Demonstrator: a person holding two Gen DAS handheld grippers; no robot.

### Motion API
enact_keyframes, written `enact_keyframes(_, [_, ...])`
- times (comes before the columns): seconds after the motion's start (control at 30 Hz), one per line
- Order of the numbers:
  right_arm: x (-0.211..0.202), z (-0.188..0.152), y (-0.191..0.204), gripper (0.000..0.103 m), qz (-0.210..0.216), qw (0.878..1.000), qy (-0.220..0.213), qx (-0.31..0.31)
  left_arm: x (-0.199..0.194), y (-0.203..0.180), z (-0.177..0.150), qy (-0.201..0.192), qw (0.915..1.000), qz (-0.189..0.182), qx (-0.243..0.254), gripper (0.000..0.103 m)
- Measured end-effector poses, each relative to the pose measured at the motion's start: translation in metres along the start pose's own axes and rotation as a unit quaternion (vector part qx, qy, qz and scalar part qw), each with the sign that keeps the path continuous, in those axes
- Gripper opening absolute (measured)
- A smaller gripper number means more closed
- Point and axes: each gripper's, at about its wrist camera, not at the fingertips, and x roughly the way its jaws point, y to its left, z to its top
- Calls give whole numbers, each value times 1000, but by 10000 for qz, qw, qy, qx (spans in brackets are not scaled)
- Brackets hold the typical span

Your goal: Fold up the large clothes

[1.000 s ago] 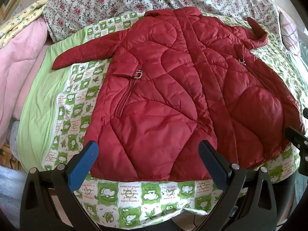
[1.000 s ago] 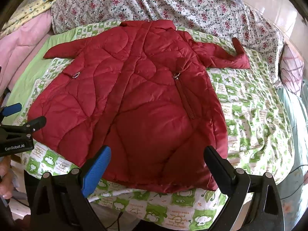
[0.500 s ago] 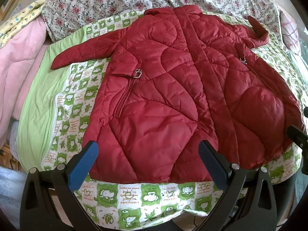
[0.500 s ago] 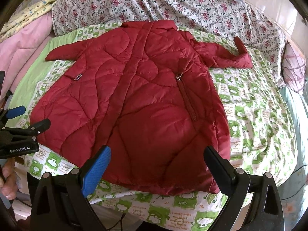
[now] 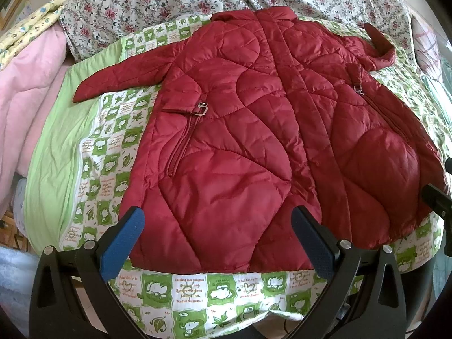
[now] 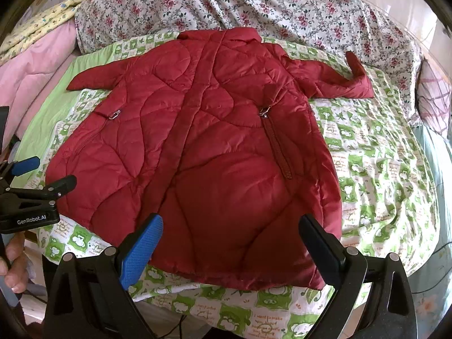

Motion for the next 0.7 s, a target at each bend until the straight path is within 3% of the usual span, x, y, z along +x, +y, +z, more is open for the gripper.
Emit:
enact_keyframes(0.43, [6, 4, -4, 98, 73, 9999, 26, 66, 10, 2, 5, 116, 9999, 1, 13, 103])
enact_keyframes(0.6, [9, 7, -12, 98, 197, 9996, 16, 213, 17, 4, 9, 538, 9985, -128, -20, 103])
enact_keyframes(0.7, [11, 10, -20, 98, 227, 9992, -53, 328, 21, 6, 11, 540, 9985, -12, 9, 103])
